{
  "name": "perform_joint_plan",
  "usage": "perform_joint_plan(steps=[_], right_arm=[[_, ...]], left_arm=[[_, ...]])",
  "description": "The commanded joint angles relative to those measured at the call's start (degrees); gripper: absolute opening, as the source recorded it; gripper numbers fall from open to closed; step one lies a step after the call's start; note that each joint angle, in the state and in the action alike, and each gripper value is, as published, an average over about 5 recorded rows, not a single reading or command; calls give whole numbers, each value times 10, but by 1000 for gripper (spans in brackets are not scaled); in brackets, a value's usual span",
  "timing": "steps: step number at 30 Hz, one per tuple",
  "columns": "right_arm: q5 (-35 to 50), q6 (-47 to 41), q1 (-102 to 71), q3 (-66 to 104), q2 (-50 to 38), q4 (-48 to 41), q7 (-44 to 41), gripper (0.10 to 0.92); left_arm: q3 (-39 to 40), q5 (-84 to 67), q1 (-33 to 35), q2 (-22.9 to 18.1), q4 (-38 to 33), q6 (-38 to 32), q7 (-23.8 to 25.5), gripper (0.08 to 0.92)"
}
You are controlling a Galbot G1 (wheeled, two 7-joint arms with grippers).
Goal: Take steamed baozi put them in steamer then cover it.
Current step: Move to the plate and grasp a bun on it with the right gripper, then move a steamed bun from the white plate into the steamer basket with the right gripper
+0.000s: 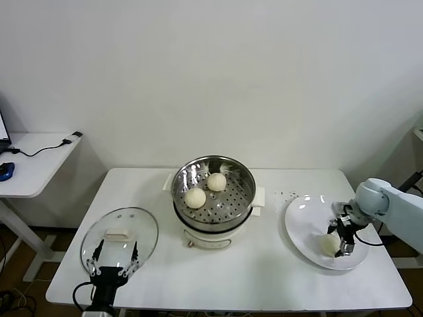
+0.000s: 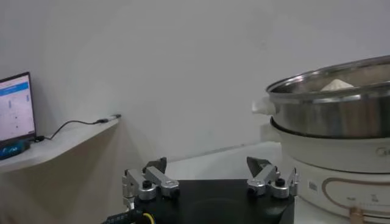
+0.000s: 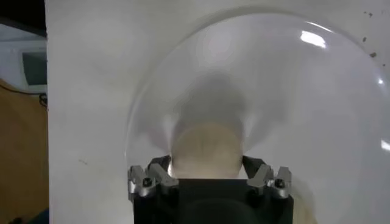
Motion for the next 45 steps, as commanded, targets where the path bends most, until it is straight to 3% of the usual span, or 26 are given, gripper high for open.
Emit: perform_joint_plan(steps=[1, 6, 10, 16, 22, 33, 45], right_arm=[[-6, 5, -1, 2, 10, -12, -4, 722], [12, 28, 44, -18, 12, -12, -11, 700], [31, 111, 165, -82, 38, -20, -42, 696], [-3, 269, 365, -191, 135, -46, -92, 696], [-1, 368, 459, -221, 241, -50, -88, 696], [-43, 458, 453, -191, 409, -32, -87, 696], [-96, 482, 354, -203, 477, 1, -84, 696]], left_arm=[[1, 1, 0, 0, 0, 0, 0, 823], [1, 1, 4, 0, -1, -3, 0, 823], [2, 0, 7, 0, -3, -4, 0, 823], [3, 0, 10, 1, -7, -4, 0, 823], [3, 0, 12, 0, -10, -4, 0, 823], [8, 4, 10, 0, -17, 2, 1, 823], [2, -5, 20, 2, -17, -2, 1, 823]])
